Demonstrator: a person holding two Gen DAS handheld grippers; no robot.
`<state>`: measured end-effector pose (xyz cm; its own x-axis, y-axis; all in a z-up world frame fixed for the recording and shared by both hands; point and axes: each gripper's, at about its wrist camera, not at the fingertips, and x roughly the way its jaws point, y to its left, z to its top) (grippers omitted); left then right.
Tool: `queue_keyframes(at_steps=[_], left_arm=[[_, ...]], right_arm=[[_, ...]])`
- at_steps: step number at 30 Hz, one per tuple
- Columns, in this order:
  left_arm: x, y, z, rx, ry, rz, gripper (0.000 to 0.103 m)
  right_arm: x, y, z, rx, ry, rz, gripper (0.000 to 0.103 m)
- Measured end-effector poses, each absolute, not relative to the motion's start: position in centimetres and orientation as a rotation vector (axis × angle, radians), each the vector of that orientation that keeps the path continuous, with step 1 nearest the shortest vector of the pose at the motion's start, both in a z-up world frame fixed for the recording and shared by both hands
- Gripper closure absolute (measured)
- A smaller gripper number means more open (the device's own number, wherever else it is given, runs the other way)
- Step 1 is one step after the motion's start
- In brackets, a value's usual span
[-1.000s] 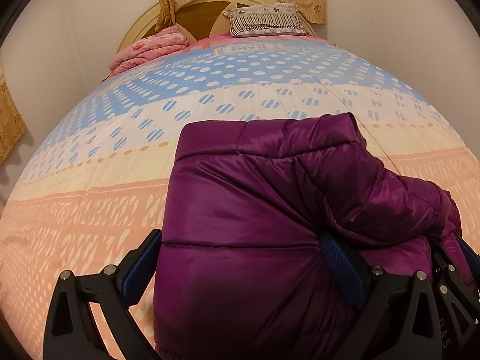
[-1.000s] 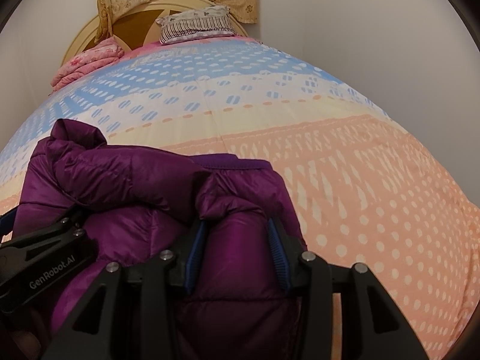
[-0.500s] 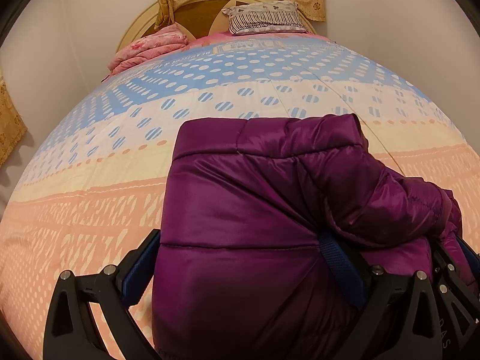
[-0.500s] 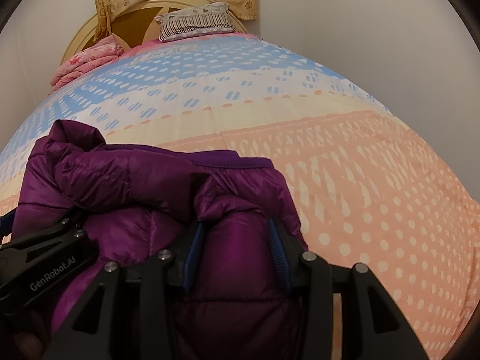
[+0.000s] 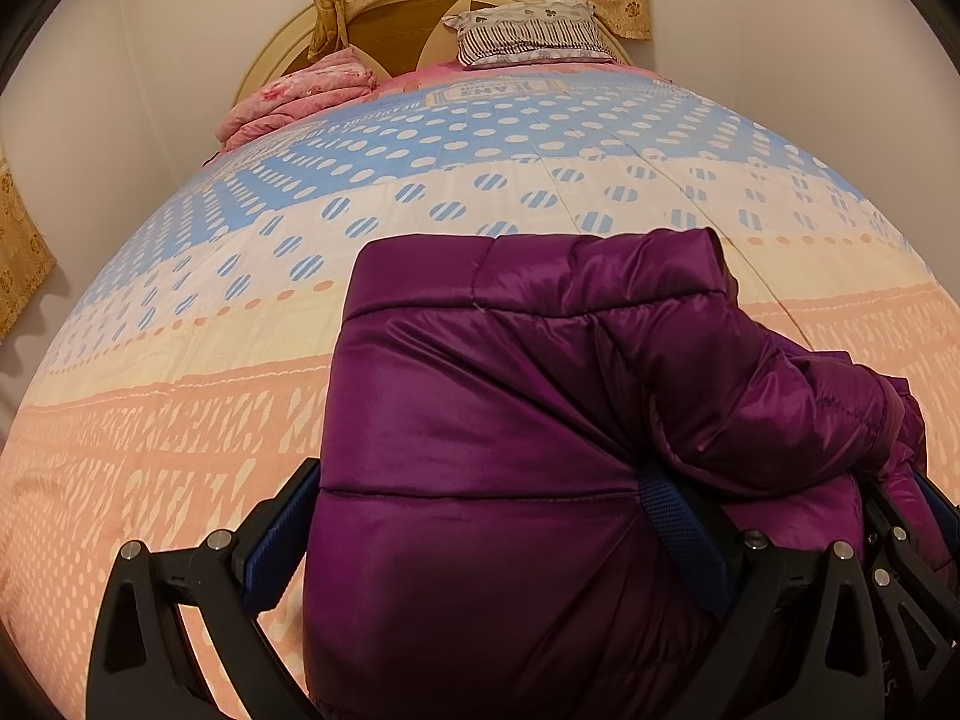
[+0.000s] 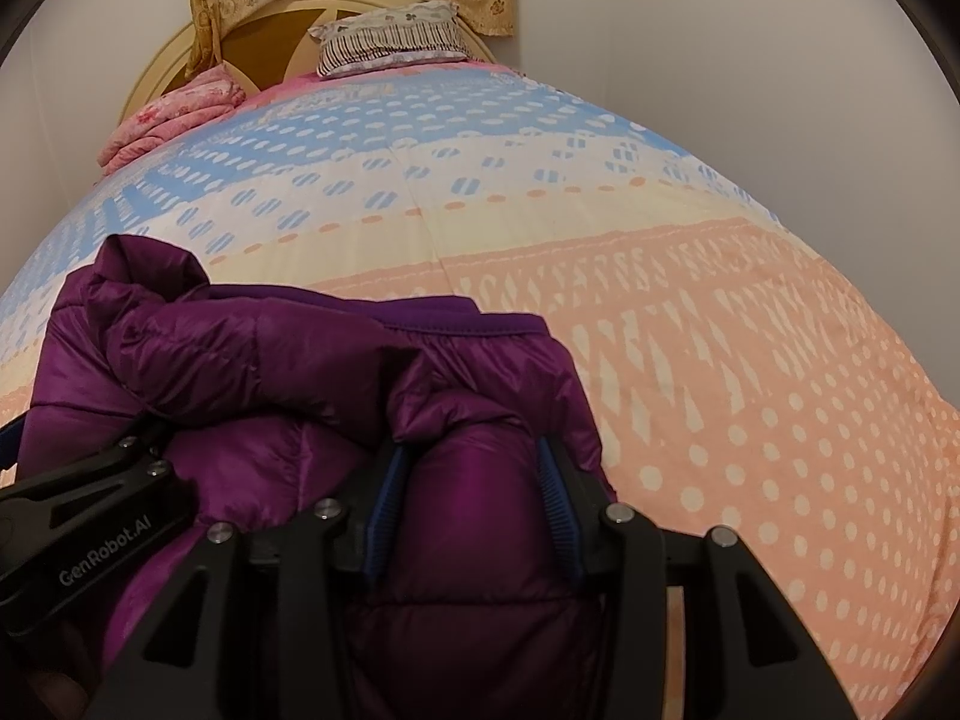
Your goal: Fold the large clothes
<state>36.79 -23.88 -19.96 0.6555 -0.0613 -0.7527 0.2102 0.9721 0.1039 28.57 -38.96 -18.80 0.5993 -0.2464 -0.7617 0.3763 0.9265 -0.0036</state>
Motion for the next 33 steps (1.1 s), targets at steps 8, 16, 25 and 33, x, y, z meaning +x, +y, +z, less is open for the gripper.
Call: queue_keyframes(at_steps=[8, 16, 25, 33], left_arm=[[36.79, -23.91, -19.91, 0.19, 0.843, -0.155, 0.001], [36.78, -23.89, -19.94, 0.193, 0.842, -0.154, 0.001], [36.79, -23.9, -19.94, 0.192, 0.843, -0.155, 0.001], [36.87, -23.55, -19.6, 0.183, 0.86, -0.17, 0.001]], right_arm=[[28.6, -38.95, -18.79, 0.166, 0.854, -0.362, 0.055], [28.69, -39.01, -18.91, 0.172, 0.851, -0.359, 0.055], [28.46, -39.03, -18.89, 0.179, 0.848, -0.359, 0.055], [28.2, -39.37, -18.85, 0.198, 0.844, -0.346, 0.054]])
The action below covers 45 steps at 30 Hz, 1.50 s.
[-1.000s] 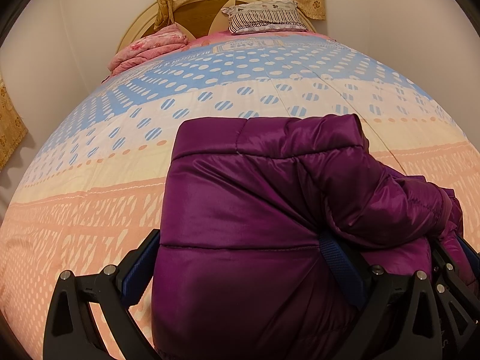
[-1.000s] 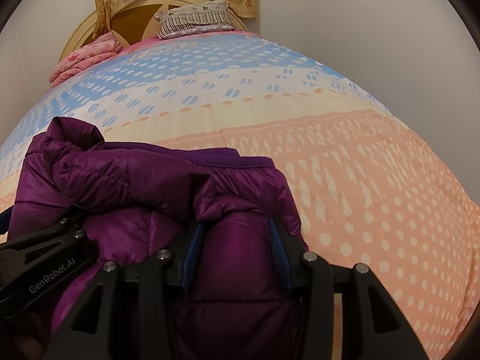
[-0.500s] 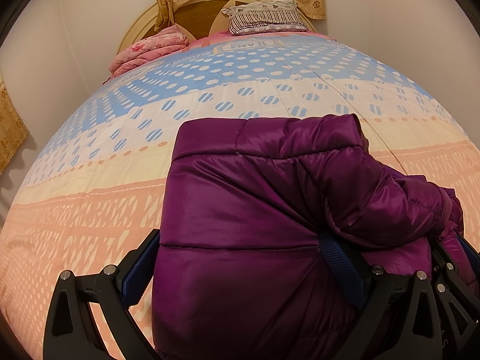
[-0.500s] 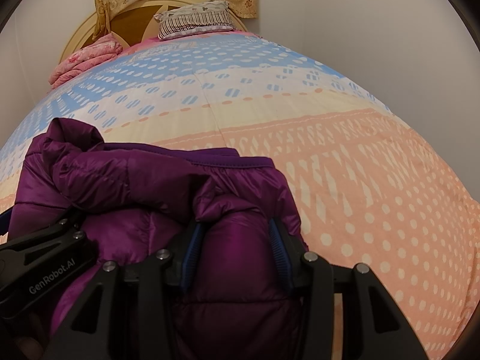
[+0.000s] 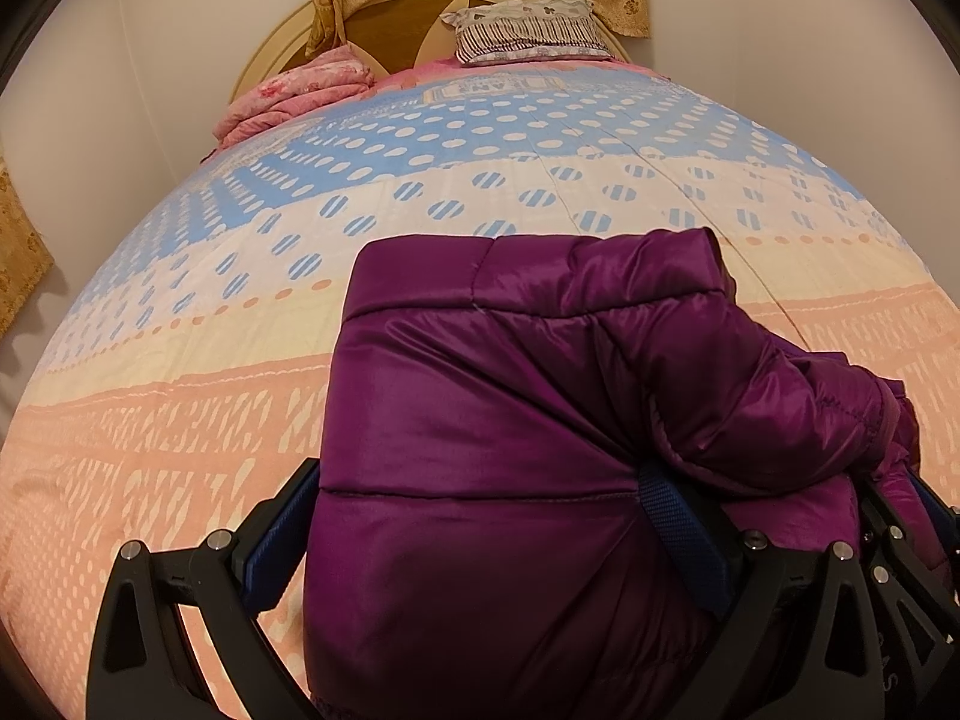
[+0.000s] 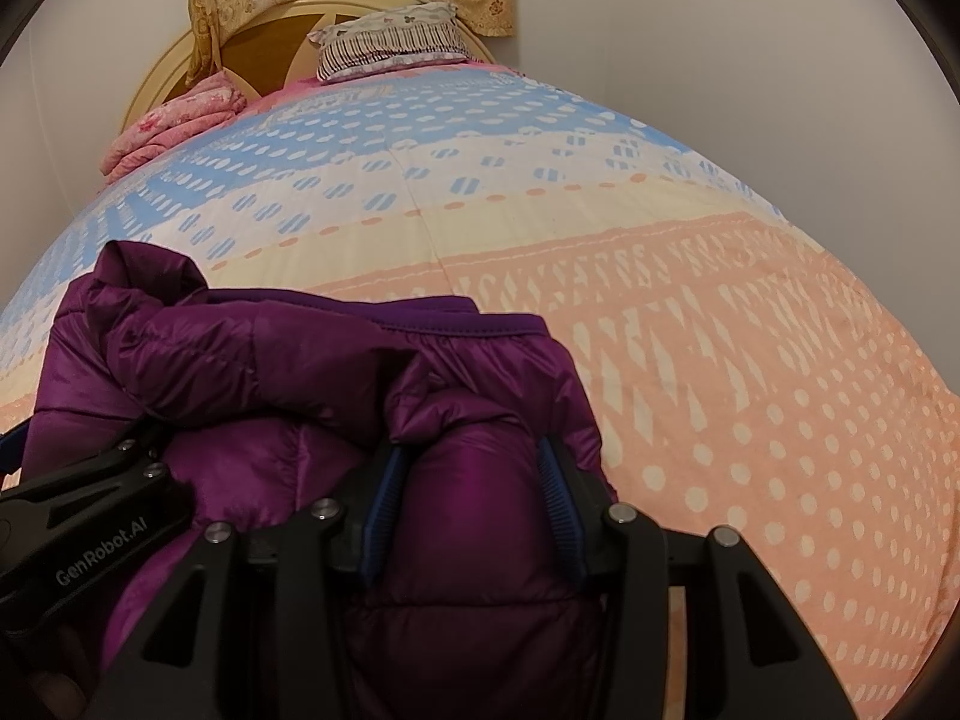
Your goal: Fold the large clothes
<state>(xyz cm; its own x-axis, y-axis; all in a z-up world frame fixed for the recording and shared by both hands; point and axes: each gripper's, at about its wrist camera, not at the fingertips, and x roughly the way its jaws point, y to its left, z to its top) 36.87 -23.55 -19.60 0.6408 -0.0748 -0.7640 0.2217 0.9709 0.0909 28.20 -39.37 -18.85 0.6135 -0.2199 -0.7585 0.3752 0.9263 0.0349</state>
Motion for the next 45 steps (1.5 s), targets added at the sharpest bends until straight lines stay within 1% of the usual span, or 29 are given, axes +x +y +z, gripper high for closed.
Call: queue_keyframes(at_steps=[4, 9, 10, 11, 12, 13, 17, 20, 25, 28, 30, 31, 33, 34, 35, 36, 38, 41, 45], left_arm=[[35.9, -22.7, -18.5, 0.195, 0.868, -0.209, 0.001], [31.8, -18.9, -15.8, 0.197, 0.796, -0.256, 0.001], [30.9, -17.9, -15.5, 0.195, 0.783, -0.271, 0.001], [29.9, -16.4, -15.4, 0.191, 0.778, -0.286, 0.001], [29.2, -15.4, -15.6, 0.178, 0.775, -0.306, 0.001], [28.7, -14.3, -15.8, 0.158, 0.775, -0.325, 0.001], [28.0, -12.0, -17.8, 0.067, 0.811, -0.367, 0.001], [27.9, -12.4, -18.4, 0.03, 0.807, -0.388, 0.001], [28.2, -13.9, -18.9, 0.052, 0.808, -0.445, 0.001], [28.4, -14.6, -19.1, 0.019, 0.822, -0.462, 0.002], [28.3, -15.0, -19.2, -0.015, 0.835, -0.506, 0.012], [28.4, -15.3, -19.2, -0.029, 0.841, -0.536, 0.024], [28.0, -16.0, -18.9, -0.005, 0.829, -0.535, 0.028], [27.8, -16.3, -18.8, 0.011, 0.821, -0.539, 0.033], [27.6, -16.5, -18.7, 0.024, 0.813, -0.536, 0.039], [27.3, -16.7, -18.5, 0.04, 0.804, -0.523, 0.043], [26.5, -17.0, -17.7, 0.086, 0.765, -0.499, 0.066], [25.1, -17.3, -16.4, 0.152, 0.714, -0.461, 0.074], [23.0, -16.4, -14.3, 0.193, 0.628, -0.427, 0.077]], right_arm=[[28.0, -39.7, -18.8, 0.22, 0.84, -0.332, 0.053], [27.2, -40.4, -18.4, 0.285, 0.831, -0.29, 0.049], [26.3, -40.8, -17.8, 0.315, 0.824, -0.275, 0.046], [25.5, -41.0, -17.3, 0.335, 0.807, -0.269, 0.036], [23.9, -41.1, -16.5, 0.366, 0.762, -0.253, 0.03], [22.5, -41.1, -15.9, 0.379, 0.728, -0.236, 0.029], [19.8, -40.4, -16.4, 0.381, 0.739, -0.187, 0.029], [19.3, -40.3, -18.0, 0.416, 0.758, -0.171, 0.03], [19.6, -40.3, -18.8, 0.448, 0.77, -0.131, 0.03], [19.8, -39.7, -19.0, 0.429, 0.774, -0.1, 0.036], [19.8, -39.7, -19.3, 0.443, 0.769, -0.073, 0.044], [19.8, -39.6, -19.3, 0.447, 0.768, -0.059, 0.045], [20.0, -39.7, -19.4, 0.456, 0.766, -0.034, 0.053], [20.2, -39.6, -19.5, 0.455, 0.768, -0.019, 0.055], [20.4, -39.6, -19.4, 0.453, 0.769, -0.002, 0.059], [20.4, -39.5, -19.3, 0.448, 0.766, 0.004, 0.064], [20.2, -38.7, -18.9, 0.4, 0.749, -0.003, 0.07], [20.0, -37.8, -18.2, 0.365, 0.734, -0.026, 0.076], [19.8, -36.5, -17.1, 0.348, 0.703, -0.023, 0.08]])
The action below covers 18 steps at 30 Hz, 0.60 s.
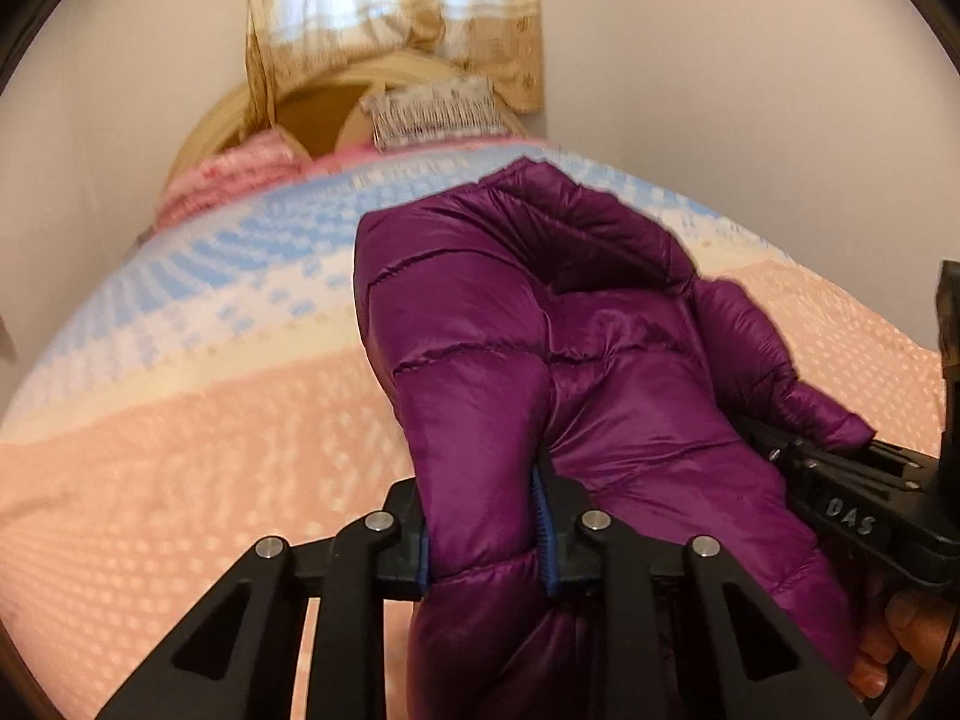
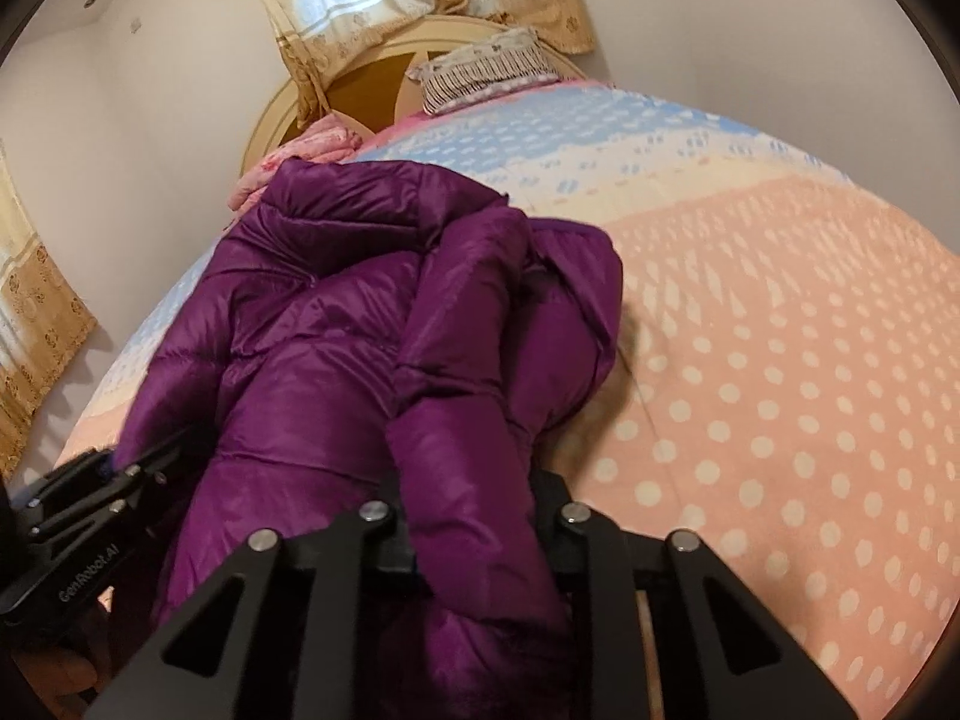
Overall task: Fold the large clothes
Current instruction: 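Grasp the jacket bundle with both grippers and lift it together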
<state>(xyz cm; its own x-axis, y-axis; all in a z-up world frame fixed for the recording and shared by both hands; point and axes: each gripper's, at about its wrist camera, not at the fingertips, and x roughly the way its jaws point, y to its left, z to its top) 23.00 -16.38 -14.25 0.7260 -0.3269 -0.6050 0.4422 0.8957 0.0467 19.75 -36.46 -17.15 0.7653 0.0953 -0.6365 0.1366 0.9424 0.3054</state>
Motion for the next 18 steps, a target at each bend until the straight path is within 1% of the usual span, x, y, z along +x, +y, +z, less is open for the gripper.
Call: queue_keyframes(at_steps=[2, 11, 18], left_arm=[[22.0, -15.6, -13.0, 0.201, 0.592, -0.416, 0.079], [20.4, -10.1, -9.1, 0.158, 0.534, -0.358, 0.082], [20.6, -5.3, -8.7, 0.133, 0.53, -0.282, 0.083]], right_arm=[[19.6, -35.8, -16.6, 0.357, 0.689, -0.006, 0.081], [19.4, -31.2, -12.9, 0.325, 0.628, 0.104, 0.081], [20.4, -26.7, -11.6, 0.285, 0.612, 0.202, 0.081]])
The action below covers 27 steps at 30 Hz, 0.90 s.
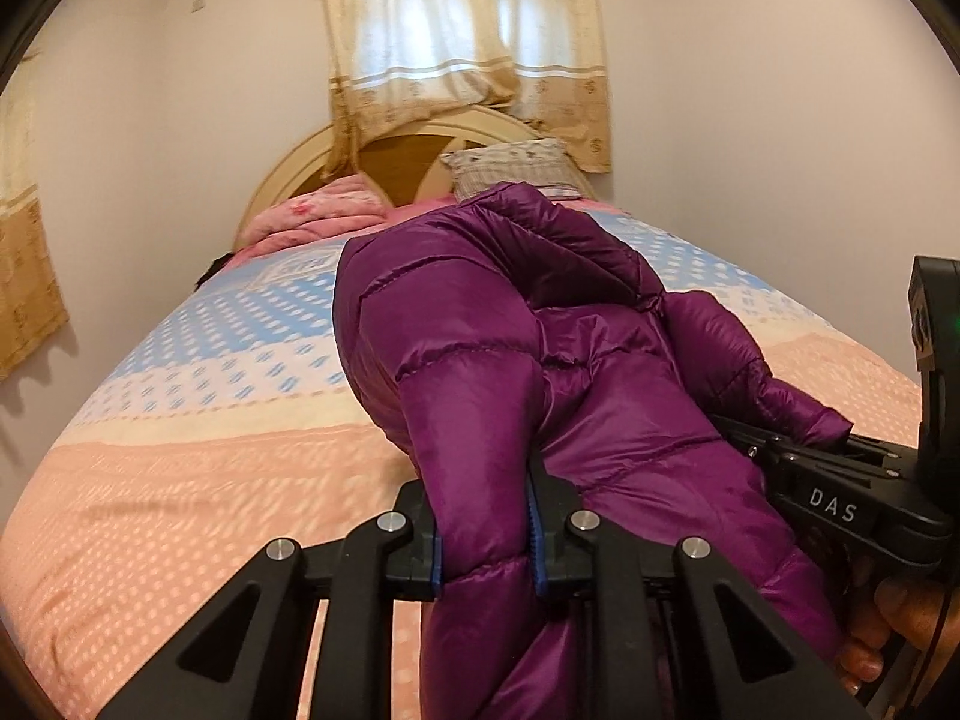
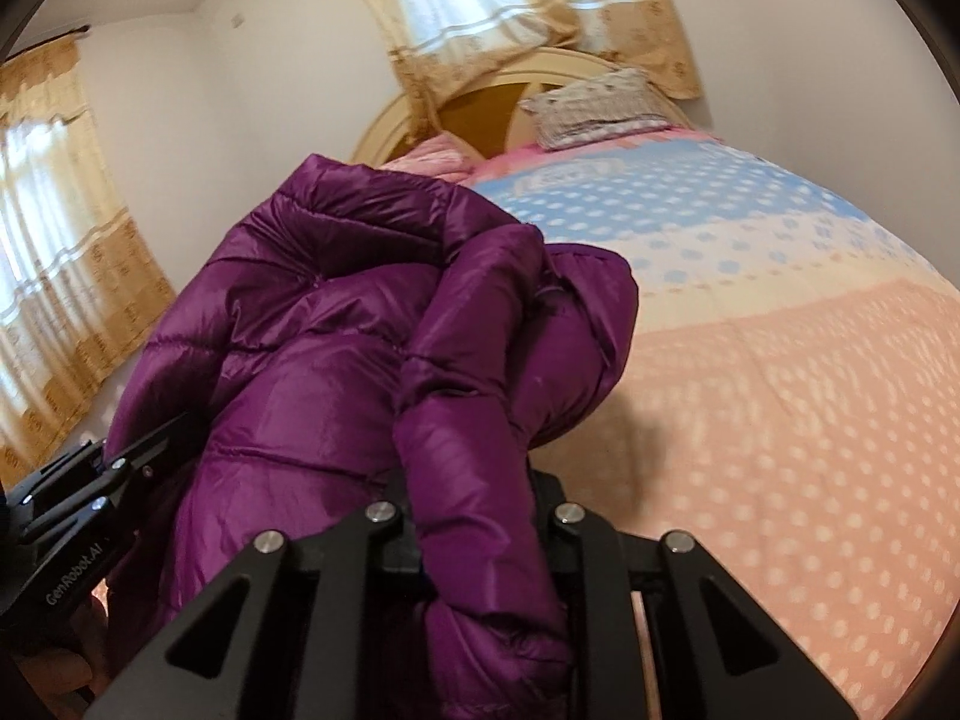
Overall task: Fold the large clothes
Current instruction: 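Grasp the jacket bundle with both grippers and lift it together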
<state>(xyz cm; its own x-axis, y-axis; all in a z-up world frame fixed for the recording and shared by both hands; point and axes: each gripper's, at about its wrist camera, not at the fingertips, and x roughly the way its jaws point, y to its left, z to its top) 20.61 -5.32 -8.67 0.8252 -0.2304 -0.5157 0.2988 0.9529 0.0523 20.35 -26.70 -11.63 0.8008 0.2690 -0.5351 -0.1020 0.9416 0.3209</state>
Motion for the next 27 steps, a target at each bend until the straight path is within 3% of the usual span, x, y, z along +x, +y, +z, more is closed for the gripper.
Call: queue_keyframes(at_steps=[27], left_arm=[[20.3, 2.0, -11.0, 0.046, 0.571, -0.168, 0.084]], right_arm=[[22.1, -19.6, -12.7, 0.191, 0.664, 0.337, 0.081]])
